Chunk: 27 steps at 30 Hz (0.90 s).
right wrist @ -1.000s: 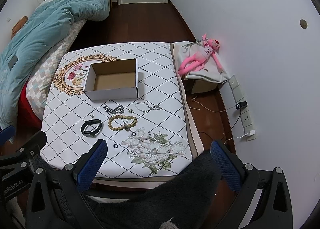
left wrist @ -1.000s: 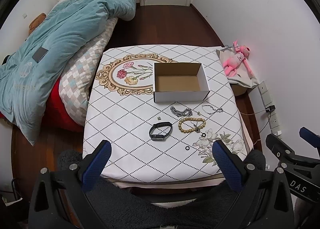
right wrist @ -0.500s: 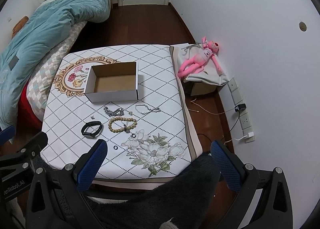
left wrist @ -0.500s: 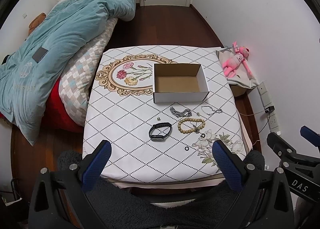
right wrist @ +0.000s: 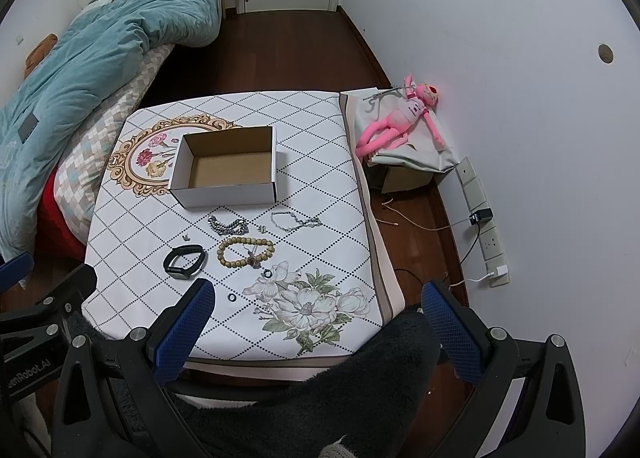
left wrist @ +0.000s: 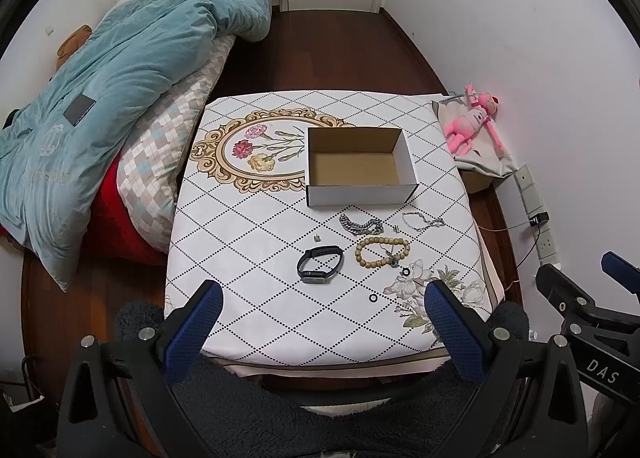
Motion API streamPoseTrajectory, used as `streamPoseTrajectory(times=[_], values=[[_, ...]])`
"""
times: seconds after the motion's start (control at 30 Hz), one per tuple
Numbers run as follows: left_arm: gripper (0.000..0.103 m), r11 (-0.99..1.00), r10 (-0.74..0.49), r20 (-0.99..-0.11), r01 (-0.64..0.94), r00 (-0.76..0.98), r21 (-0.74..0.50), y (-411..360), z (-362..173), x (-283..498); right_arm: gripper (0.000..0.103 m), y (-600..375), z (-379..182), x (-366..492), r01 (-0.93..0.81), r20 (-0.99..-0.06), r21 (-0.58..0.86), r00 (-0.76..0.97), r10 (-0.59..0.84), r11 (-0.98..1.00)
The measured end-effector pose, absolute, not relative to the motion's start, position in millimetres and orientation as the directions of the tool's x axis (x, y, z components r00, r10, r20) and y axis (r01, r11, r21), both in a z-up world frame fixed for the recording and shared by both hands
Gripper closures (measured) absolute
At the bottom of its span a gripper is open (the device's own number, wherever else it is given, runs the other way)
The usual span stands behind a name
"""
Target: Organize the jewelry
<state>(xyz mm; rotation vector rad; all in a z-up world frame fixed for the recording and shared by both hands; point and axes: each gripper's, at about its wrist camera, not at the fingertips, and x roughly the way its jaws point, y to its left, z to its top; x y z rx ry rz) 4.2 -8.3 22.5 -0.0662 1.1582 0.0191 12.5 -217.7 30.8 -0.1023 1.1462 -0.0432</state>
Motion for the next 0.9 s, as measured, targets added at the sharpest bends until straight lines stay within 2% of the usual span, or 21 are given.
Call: streamPoseTrajectory(times=[0.9], values=[[0.000,0.998,-0.020,-0.913,-0.051,0.407,-0.045,-8.6,20.4,5.9,0.000,-215.8,37.3,17.7,-0.016,-0.903,-0.106,0.421,-0.089,0.994]])
